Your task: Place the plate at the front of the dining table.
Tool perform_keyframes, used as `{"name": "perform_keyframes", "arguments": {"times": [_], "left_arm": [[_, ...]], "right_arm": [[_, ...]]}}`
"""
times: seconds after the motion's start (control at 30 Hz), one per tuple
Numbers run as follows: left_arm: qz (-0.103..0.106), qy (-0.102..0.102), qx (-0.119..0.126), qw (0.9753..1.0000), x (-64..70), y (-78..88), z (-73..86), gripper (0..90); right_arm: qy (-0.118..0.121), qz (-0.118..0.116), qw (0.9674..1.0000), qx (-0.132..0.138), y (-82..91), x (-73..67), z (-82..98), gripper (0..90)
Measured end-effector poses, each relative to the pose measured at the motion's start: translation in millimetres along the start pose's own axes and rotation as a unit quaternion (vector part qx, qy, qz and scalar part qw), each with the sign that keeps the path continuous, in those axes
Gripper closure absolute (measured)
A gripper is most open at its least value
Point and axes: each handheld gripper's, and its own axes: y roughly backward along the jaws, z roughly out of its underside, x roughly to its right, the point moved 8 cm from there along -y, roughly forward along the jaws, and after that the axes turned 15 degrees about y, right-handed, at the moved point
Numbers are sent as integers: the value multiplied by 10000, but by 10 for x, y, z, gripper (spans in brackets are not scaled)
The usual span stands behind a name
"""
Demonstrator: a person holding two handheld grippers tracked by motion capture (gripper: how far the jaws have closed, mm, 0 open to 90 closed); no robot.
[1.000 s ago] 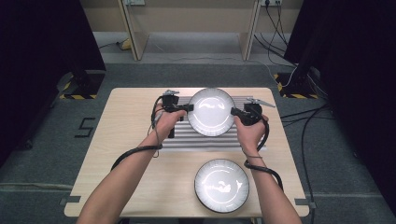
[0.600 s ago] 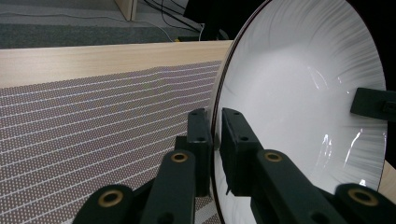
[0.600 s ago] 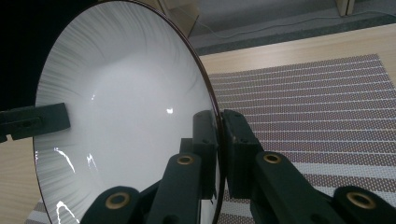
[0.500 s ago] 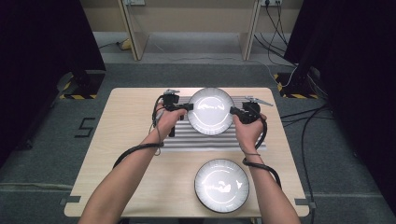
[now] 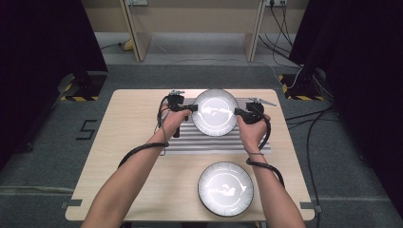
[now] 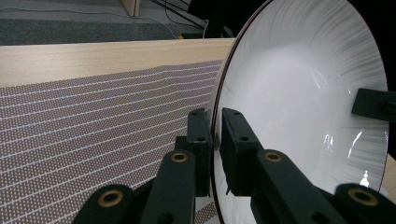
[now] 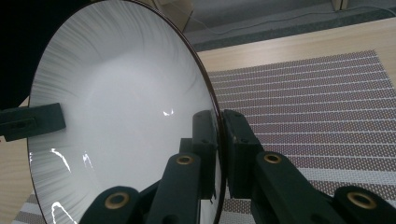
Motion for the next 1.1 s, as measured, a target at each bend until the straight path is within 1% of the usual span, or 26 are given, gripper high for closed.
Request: {"name": "perform_keyframes", "arguments": {"times": [0.33, 0.47, 0.77, 1.1], "left_arm": [[-85, 117, -36, 9999, -67, -78, 28, 814], [-77, 172, -29, 9998, -75, -104, 24, 814], [-102, 180, -22, 9998, -75, -149, 1, 816], [-173, 242, -71, 9995, -149, -208, 37, 815]], "right_arm": [[3, 14, 10000, -60, -89, 21, 28, 844], [14, 20, 10000, -71, -110, 38, 29, 844], [-55, 29, 9999, -80, -146, 72, 36, 843], [-108, 14, 9998, -189, -239, 85, 86, 843]]}}
